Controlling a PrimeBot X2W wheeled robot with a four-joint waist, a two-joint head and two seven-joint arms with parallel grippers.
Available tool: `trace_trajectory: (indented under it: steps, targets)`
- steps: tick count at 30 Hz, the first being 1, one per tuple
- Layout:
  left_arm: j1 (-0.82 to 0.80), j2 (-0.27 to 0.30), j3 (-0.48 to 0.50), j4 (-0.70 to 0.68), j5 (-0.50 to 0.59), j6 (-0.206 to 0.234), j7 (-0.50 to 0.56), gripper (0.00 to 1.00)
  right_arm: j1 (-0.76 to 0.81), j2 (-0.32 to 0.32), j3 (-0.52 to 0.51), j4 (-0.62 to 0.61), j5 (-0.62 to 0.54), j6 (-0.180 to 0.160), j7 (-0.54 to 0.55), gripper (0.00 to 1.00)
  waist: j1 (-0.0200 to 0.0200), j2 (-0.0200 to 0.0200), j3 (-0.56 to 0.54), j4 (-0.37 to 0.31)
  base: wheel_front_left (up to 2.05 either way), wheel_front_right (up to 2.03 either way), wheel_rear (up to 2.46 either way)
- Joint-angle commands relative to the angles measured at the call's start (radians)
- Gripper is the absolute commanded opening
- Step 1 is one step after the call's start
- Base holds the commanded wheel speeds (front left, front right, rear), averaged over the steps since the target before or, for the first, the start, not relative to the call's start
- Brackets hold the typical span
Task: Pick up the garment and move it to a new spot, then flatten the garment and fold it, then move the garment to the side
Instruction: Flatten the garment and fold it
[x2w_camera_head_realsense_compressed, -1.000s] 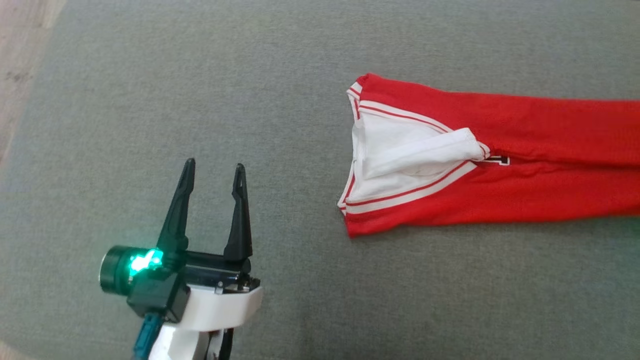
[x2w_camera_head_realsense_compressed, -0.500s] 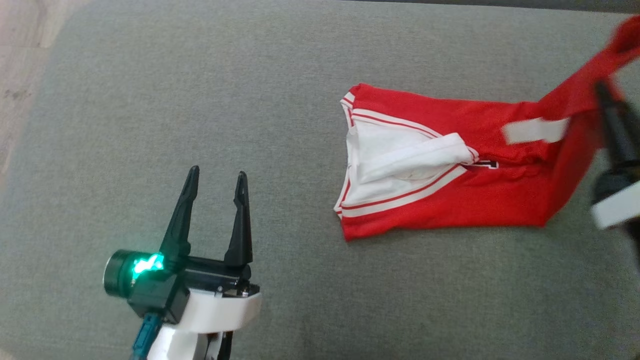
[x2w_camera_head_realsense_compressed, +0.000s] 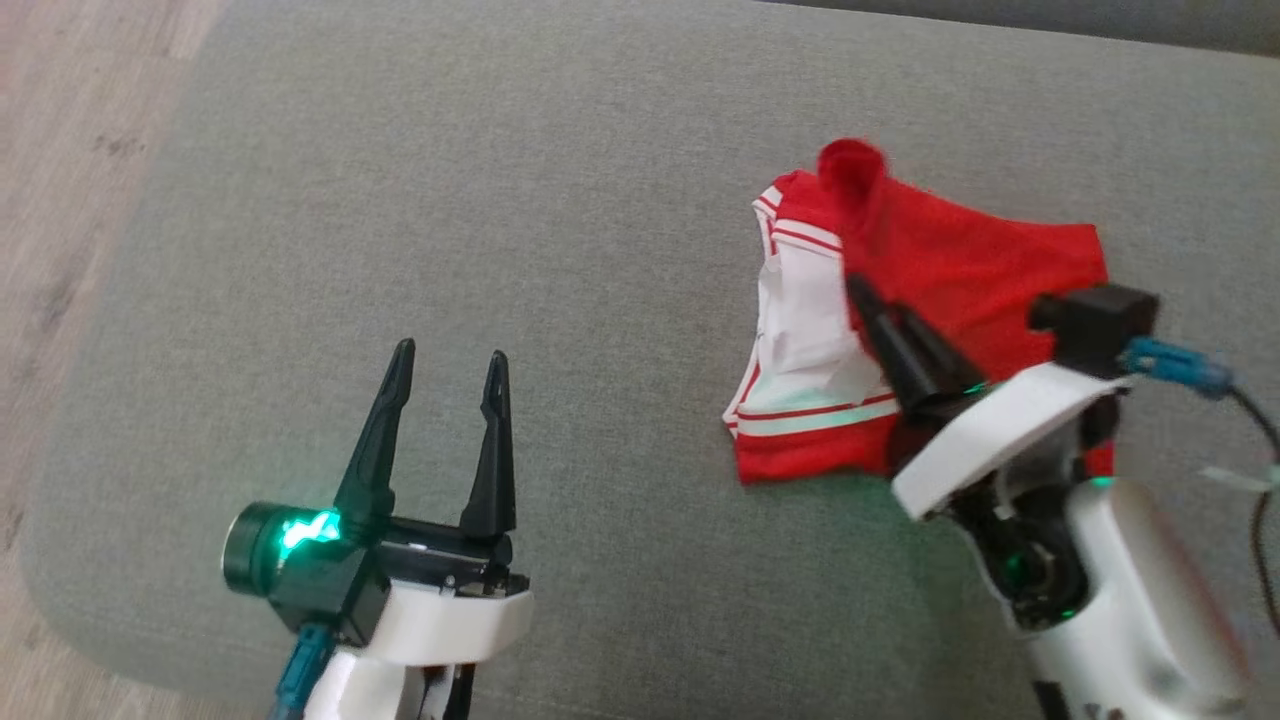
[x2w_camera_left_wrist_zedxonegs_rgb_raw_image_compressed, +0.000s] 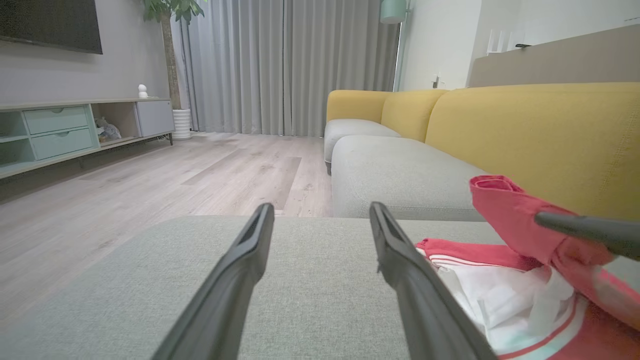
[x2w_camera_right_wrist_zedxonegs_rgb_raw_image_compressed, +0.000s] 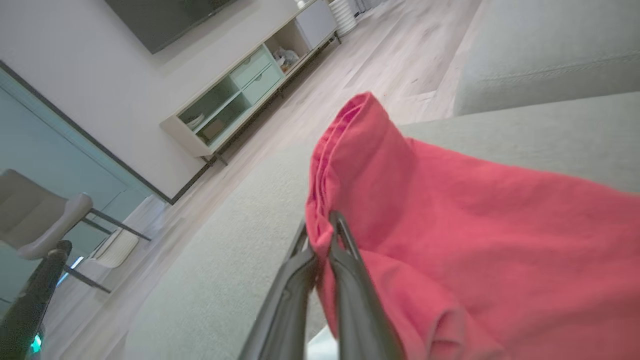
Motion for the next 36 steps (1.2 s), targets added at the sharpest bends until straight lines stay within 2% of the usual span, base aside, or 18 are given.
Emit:
trace_trajectory:
  steps: [1,3,4,5,11,17,25,30,36]
  targets:
    - [-0.011,-0.003,0.026,-0.027,-0.005,0.003,-0.005,1.0,-0.044,0.016,0.03,-0.024,-0.002,-0.001,-0.017,0.0,0.0,0.0,0.001,0.006,0.0,0.0,0.0]
    - [-0.012,-0.003,0.022,-0.026,-0.011,0.006,-0.005,1.0,-0.048,0.029,0.055,0.006,-0.002,-0.001,-0.028,0.0,0.0,0.0,0.001,0.011,0.0,0.0,0.0]
    - [-0.012,-0.003,0.02,-0.026,-0.015,0.008,-0.005,1.0,-0.05,0.034,0.063,0.02,-0.003,-0.001,-0.034,0.39,0.0,0.0,0.0,0.014,0.0,0.0,0.0]
    - [-0.012,-0.003,0.018,-0.026,-0.018,0.011,-0.005,1.0,-0.053,0.039,0.067,0.032,-0.003,-0.001,-0.046,1.0,0.0,0.0,-0.001,0.015,0.0,0.0,0.0]
    - [0.001,-0.003,0.025,-0.008,-0.029,0.032,-0.005,1.0,-0.059,0.052,0.051,0.033,0.056,-0.001,-0.131,1.0,0.0,0.0,-0.027,0.0,0.0,0.0,0.0]
    - [0.017,-0.003,0.043,0.013,-0.034,0.052,-0.005,1.0,-0.011,-0.033,-0.07,0.009,0.052,-0.001,-0.316,1.0,0.0,0.0,-0.087,-0.054,0.0,0.0,0.0]
    - [0.074,-0.003,0.075,0.023,-0.028,0.048,-0.005,1.0,0.146,-0.106,-0.123,0.066,0.099,-0.001,-0.512,1.0,0.0,0.0,-0.176,-0.115,0.0,0.0,0.0]
    - [0.128,-0.003,0.088,0.032,-0.044,0.04,-0.005,1.0,0.241,-0.117,-0.134,0.146,0.0,-0.001,-0.54,1.0,0.0,0.0,-0.241,-0.138,0.0,0.0,0.0]
    - [0.197,-0.004,0.092,0.031,-0.028,0.025,-0.005,1.0,0.322,-0.074,-0.194,0.14,-0.242,-0.001,-0.541,1.0,0.0,0.0,-0.29,-0.158,0.0,0.0,0.0]
